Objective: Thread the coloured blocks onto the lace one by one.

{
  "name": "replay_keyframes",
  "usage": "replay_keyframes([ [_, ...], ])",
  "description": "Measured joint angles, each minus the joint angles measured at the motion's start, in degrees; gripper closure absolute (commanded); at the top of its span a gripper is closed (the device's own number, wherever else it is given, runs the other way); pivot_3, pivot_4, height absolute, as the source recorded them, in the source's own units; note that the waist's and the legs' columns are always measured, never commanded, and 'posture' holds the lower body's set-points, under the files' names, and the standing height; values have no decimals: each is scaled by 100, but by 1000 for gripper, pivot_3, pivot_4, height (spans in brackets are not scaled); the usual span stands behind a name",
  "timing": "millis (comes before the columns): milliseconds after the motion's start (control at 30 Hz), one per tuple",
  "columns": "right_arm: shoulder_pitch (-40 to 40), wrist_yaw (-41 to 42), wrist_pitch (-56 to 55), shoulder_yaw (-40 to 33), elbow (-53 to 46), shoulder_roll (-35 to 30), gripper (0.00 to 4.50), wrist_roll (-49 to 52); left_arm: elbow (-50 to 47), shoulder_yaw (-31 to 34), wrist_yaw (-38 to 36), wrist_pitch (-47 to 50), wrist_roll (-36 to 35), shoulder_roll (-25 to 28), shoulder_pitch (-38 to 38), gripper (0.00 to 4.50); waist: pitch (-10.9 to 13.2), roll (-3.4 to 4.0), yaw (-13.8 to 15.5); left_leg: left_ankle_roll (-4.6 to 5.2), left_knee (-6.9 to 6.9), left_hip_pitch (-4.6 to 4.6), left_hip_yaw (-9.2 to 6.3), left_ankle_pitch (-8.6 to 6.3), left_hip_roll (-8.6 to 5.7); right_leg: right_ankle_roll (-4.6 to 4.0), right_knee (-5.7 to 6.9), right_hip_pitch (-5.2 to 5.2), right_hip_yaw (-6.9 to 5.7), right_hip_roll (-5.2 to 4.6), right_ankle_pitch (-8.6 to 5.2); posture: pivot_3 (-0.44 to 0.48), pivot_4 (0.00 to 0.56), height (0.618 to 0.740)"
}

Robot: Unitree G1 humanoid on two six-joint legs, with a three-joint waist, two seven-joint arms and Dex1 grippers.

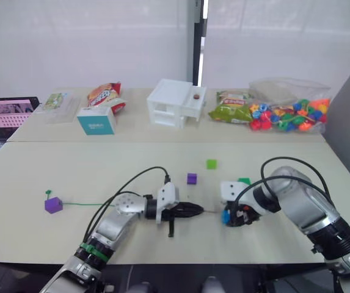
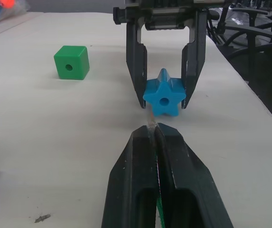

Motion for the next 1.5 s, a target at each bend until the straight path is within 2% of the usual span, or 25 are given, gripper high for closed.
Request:
replay_keyframes([
  [400, 48, -283, 690, -34, -285, 93, 3136, 63, 0, -118, -13, 8, 7, -68, 79, 4500, 0, -1, -9, 0, 1, 5, -1, 0, 0, 0, 4, 3, 0, 1, 0, 0, 150, 740],
  [933, 210, -405, 579, -131, -372, 61, 3136, 106, 9, -74, 109, 121, 1, -258, 87, 4500, -2, -3, -8, 0, 1, 8, -1, 0, 1, 0, 5, 5, 0, 1, 0, 0, 150, 740],
  [1200, 150, -368, 508, -119, -253, 67, 3136, 109, 1220, -195, -80, -289, 140, -700, -562, 4500, -1, -4, -6, 0, 5, 6, 0, 0, -1, 0, 2, 7, -1, 1, 0, 0, 150, 740],
  [1400, 143, -367, 492, -115, -237, 65, 3136, 113, 1581, -191, -128, -415, 141, -1043, -778, 2462, -1, -4, -7, 1, 6, 4, 0, 0, -1, 0, 3, 6, -1, 1, 0, 0, 150, 740],
  [1500, 144, -377, 486, -115, -245, 66, 3136, 120, 1584, -253, -243, -569, 262, -900, -786, 1530, -2, -4, -14, 1, 5, 6, 0, 0, 0, 0, 5, 4, -1, 1, 0, 0, 150, 740],
])
